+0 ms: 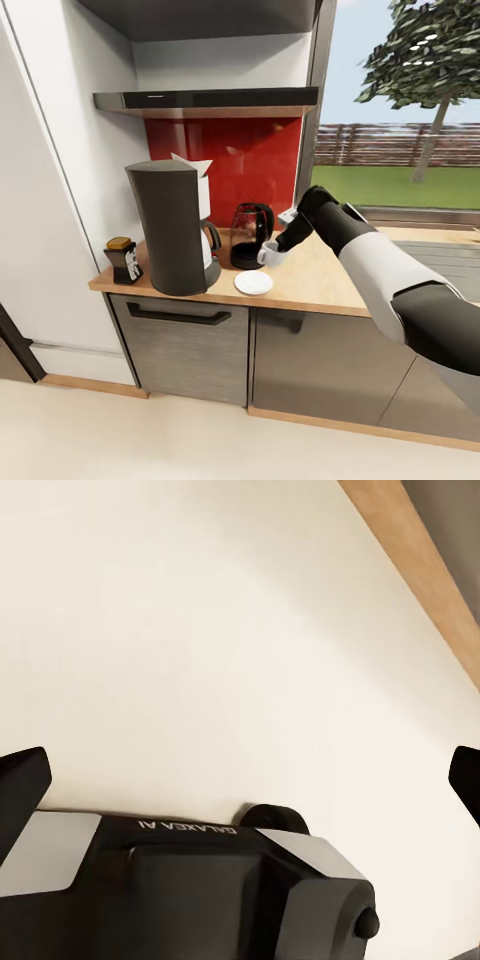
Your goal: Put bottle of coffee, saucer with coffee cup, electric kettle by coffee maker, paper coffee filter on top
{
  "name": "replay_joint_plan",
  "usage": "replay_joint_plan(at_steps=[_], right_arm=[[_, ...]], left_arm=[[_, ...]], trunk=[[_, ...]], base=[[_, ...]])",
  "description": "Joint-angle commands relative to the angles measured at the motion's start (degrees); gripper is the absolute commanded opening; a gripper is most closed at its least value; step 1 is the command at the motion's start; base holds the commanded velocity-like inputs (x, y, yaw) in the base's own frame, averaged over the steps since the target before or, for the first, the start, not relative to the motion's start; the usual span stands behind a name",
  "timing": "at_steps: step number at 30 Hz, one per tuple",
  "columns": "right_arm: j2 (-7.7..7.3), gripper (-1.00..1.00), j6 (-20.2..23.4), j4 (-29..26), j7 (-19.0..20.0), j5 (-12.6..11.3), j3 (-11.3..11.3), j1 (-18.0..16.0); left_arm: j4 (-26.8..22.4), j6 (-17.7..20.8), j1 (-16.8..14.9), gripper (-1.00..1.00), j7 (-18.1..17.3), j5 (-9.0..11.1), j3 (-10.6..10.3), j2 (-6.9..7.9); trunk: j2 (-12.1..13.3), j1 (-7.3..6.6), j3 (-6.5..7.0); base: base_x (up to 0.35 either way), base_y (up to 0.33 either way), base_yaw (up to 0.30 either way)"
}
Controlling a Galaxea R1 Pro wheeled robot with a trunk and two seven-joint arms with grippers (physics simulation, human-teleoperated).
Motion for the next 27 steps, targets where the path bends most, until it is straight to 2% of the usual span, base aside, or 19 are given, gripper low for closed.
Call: replay_joint_plan(at_steps=[1, 18, 27], right_arm=[[0.03, -1.00, 0.08, 0.67, 0.69, 0.50, 0.11, -0.05], [0.33, -1.00, -0.14, 2.52, 0.66, 0.27, 0.32, 1.96], [0.35, -1.00, -0.14, 2.53, 0.60, 0.27, 0.32, 2.05]], left_arm=[[-0.03, 0.52, -0.02, 1.00, -0.16, 0.61, -0.33, 0.02], [-0.02, 0.52, -0.03, 1.00, -0.16, 0.61, -0.33, 0.01], [-0.05, 0.51, -0.01, 1.00, -0.16, 0.61, -0.28, 0.01]], trunk=[[-0.03, 0.00, -0.06], [-0.03, 0.00, -0.06], [-0.03, 0.00, -0.06]], base=[[0.000, 0.000, 0.000], [0.025, 0.016, 0.000], [0.078, 0.099, 0.000]])
